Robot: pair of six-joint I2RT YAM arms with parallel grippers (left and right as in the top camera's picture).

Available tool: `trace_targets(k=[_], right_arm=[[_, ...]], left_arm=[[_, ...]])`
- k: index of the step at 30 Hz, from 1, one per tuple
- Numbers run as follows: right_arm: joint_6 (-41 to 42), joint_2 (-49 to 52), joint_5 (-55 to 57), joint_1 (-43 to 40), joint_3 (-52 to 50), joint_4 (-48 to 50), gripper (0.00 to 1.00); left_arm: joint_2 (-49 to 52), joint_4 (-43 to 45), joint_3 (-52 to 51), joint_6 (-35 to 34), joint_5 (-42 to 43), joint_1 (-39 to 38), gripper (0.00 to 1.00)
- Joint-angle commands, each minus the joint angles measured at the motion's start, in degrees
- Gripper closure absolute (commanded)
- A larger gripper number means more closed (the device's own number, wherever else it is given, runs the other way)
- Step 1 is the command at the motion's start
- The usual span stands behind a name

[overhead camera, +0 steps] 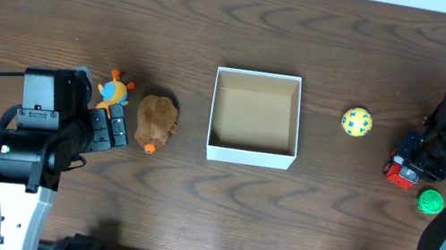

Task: Pack container
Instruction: 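Lower the right gripper over the red truck and grasp it, then carry the red truck into the white box and release it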

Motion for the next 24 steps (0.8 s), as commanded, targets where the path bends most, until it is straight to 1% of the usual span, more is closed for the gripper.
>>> trace_targets(k=[1,8,13,18,21,24], right_arm=[[0.13,0.17,-0.70,0.11,-0.31,-0.09,0.99],[0.76,-0.87,-0.92,1.18,0.31,-0.26,0.99],[0.72,-5.29,-0.92,4.66,3.48,-2.12,0.99],[0.79,-14.45,-0.90,11.39,6.67,-1.60,0.99],[2.25,-20.57,-0.90,17.40,7.54,1.38,0.99],[4.04,-24.98,-0.87,25.11,7.54,5.77,0.99]], left_arm=[[0.04,-0.13,0.96,-0.26,0.20,0.02,0.02],[0.04,-0.11,0.96,-0.26,0.20,0.02,0.02],[0.04,-0.11,0.96,-0.26,0.20,0.02,0.02],[0.04,-0.13,0.96,-0.26,0.20,0.02,0.02],[0.04,-0.13,0.96,-0.28,0.20,0.02,0.02],[0.04,-0.13,0.96,-0.28,0.20,0.02,0.02]])
